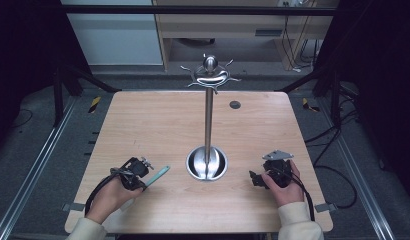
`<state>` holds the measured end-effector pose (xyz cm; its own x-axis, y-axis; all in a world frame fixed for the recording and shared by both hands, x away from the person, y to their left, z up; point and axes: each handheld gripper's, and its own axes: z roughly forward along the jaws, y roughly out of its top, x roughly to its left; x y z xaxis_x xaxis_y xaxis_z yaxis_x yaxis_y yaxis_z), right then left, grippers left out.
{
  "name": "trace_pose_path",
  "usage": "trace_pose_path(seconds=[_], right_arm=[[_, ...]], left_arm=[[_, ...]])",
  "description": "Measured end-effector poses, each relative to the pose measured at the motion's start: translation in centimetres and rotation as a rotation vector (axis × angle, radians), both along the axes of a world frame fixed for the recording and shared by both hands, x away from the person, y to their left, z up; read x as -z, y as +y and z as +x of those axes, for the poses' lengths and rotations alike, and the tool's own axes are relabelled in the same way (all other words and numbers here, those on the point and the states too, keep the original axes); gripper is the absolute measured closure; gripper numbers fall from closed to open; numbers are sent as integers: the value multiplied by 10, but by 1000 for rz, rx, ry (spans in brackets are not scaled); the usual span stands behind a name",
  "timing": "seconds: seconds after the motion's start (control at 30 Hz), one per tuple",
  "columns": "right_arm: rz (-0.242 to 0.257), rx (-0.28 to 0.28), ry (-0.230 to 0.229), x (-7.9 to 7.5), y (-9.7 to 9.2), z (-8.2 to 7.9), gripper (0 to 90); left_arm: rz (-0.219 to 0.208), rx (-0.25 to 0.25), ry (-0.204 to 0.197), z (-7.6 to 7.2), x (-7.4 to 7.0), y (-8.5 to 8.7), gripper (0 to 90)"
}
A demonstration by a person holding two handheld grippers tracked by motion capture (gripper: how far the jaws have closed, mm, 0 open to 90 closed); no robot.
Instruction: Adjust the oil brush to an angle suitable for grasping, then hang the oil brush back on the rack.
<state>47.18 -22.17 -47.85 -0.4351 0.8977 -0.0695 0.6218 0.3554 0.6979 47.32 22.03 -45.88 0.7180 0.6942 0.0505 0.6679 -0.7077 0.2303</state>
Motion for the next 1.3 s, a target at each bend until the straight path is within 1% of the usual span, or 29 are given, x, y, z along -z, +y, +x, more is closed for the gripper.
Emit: trace_pose_path(seconds=[0.1,0.13,0.17,0.27,0.37,0.43,0.47,0.6,0.77,0.8,0.83,0.87,0.9,1.0,1.07,1.1,1.13,1.17,1.3], right_arm=[[-1,1,-1,0,0,0,81],[-7,-1,0,0,0,0,81],[-7,-2,0,0,0,0,81],[-11,0,-1,1,0,0,81],[-11,4,1,1,0,0,81],[-14,3,-1,1,0,0,81],[-14,3,-1,1,0,0,81],[-11,2,-1,1,0,0,80],[-9,3,1,1,0,0,80],[-12,2,-1,1,0,0,80],[-13,2,-1,1,0,0,80],[-12,2,-1,1,0,0,80],[-12,2,-1,1,0,0,80],[-8,5,-1,1,0,0,80],[-11,4,1,1,0,0,80],[-11,4,0,1,0,0,80],[-11,3,0,1,0,1,80],[-11,3,0,1,0,1,80],[-8,8,-2,1,0,0,80]], left_arm=[[-30,5,-35,-3,-7,3,819],[-58,4,-62,-6,-12,4,819],[-58,4,-62,-6,-12,4,819],[-98,6,-103,-12,-21,6,819],[-117,13,-135,-16,-28,8,819],[-146,9,-164,-20,-34,10,819],[-146,9,-164,-20,-34,10,819],[-172,7,-195,-22,-40,10,820],[-220,0,-245,-26,-51,11,820],[-226,2,-257,-27,-54,11,820],[-248,5,-285,-29,-60,11,820],[-261,3,-296,-29,-63,11,820],[-261,3,-296,-29,-63,11,820],[-283,7,-331,-31,-70,12,820],[-290,8,-348,-32,-74,12,820],[-301,10,-363,-33,-77,12,820],[-301,10,-363,-33,-77,12,820],[-306,9,-373,-33,-79,12,820],[-342,6,-404,-35,-84,13,821]])
